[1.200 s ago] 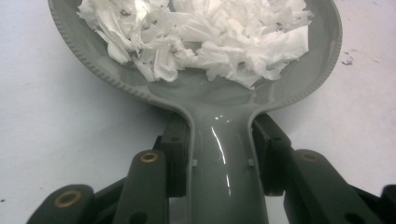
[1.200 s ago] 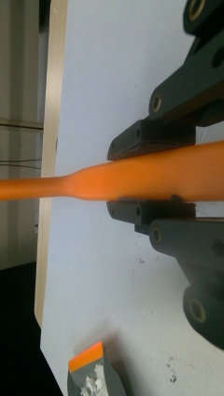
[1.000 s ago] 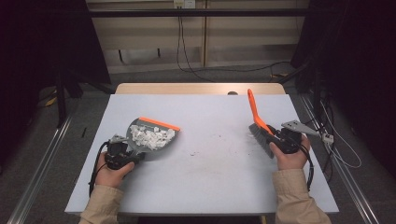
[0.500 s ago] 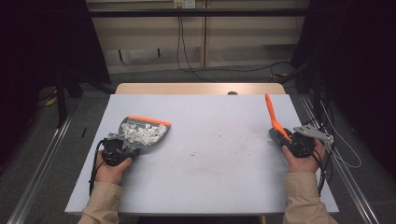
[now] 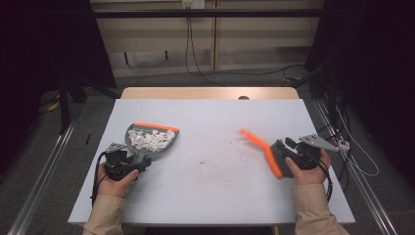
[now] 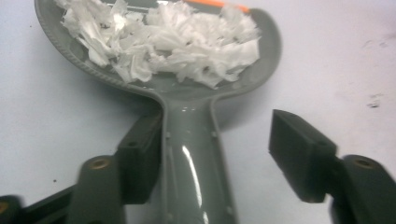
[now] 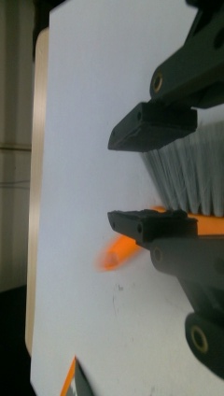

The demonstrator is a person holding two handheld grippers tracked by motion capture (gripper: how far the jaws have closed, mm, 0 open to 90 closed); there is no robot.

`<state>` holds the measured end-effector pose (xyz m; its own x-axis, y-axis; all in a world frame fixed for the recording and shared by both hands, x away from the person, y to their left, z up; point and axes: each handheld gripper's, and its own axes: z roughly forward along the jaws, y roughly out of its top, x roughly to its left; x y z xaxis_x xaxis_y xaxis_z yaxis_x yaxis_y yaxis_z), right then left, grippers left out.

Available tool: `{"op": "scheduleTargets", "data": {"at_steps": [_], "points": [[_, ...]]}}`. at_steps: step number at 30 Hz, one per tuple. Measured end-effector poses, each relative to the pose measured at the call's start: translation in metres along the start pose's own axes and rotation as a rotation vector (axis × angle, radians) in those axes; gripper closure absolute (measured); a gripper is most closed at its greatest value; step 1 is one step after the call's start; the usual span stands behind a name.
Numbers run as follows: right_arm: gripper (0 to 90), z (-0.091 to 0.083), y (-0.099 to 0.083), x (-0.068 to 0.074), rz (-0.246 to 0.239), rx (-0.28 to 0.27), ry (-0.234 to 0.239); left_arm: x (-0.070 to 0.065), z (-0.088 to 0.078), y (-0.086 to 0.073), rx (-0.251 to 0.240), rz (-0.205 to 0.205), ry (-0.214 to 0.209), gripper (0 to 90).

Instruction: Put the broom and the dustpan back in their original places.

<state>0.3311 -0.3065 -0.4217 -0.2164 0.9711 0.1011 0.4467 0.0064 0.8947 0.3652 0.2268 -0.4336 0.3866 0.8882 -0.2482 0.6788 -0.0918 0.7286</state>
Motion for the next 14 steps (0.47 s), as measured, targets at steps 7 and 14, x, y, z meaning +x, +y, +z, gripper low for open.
{"op": "scheduleTargets", "data": {"at_steps": [7,14], "points": [[40.7,0.003,-0.005,0.011,0.039,-0.012,0.106,-0.002,-0.012,0.000,-0.100,0.059,-0.032,15.7],[33.3,0.003,-0.009,0.021,-0.002,0.004,0.149,-0.004,-0.015,0.000,-0.169,0.094,-0.084,12.6]]}}
